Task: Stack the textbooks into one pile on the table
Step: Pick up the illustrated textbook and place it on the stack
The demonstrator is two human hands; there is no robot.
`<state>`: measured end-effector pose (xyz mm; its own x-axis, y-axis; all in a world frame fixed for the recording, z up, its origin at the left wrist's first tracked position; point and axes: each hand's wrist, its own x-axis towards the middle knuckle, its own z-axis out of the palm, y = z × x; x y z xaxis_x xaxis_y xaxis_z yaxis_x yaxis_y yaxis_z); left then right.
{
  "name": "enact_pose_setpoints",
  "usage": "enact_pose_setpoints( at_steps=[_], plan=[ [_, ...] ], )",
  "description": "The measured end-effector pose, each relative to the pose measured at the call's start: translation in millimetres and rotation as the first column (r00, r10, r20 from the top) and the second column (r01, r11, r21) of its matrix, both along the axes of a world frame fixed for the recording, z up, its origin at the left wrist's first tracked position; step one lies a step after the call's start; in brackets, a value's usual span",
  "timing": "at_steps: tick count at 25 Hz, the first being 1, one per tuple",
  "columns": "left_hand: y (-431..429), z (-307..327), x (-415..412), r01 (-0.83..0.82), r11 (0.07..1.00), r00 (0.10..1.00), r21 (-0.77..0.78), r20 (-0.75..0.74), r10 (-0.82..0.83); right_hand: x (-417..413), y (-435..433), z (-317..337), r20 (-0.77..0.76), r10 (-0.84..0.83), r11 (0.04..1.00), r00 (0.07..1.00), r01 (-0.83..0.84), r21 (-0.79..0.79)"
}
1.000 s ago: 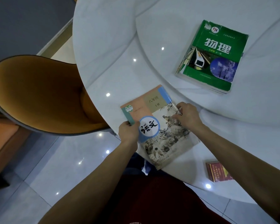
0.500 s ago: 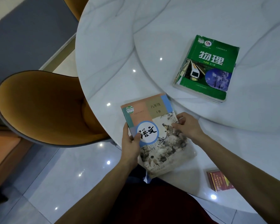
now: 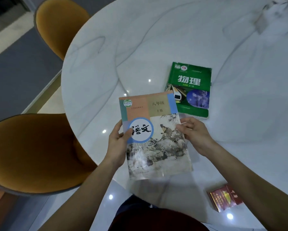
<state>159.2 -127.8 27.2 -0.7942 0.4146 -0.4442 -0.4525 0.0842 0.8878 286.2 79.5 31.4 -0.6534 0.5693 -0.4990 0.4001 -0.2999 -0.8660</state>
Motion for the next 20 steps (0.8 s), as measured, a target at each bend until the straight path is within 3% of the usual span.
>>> enact_pose_setpoints(
  at_steps=[10,20],
  plan=[
    [131,22,-67,0.278,0.960,0.950,-0.034,-0.136,-0.280,-20,86,22,-0.069,-0.276,0.959,0.959,0.279,0.044],
    [240,0,-99,0.349,0.921,0.919,-0.172,-0.130,-0.373,-48,172,-6,0.107,-0.445,0.893,0.889,0.432,0.128]
  ],
)
